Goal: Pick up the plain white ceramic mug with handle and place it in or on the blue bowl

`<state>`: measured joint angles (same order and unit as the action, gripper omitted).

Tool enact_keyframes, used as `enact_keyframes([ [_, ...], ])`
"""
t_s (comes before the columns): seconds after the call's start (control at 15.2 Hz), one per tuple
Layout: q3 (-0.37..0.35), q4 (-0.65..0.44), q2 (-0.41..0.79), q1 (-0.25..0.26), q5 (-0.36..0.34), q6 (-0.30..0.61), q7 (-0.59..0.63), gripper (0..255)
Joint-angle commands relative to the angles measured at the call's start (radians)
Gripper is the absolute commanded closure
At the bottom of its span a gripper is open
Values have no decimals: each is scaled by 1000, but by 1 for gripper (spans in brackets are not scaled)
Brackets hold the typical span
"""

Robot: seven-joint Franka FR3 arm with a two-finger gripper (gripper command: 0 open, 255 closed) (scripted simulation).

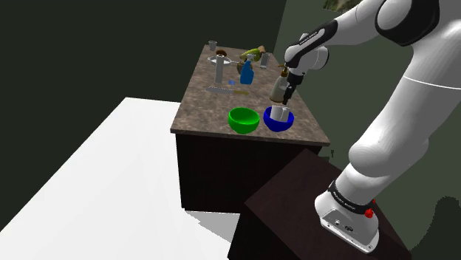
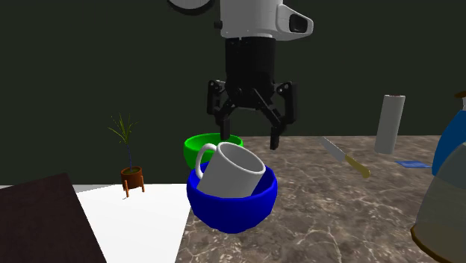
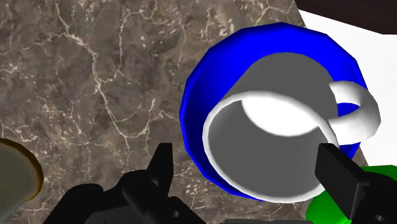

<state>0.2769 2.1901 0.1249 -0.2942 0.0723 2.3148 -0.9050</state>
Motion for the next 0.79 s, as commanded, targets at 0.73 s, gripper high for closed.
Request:
enact_keyframes([
  [0.73, 5, -50, -73, 3, -31, -120, 21, 0],
])
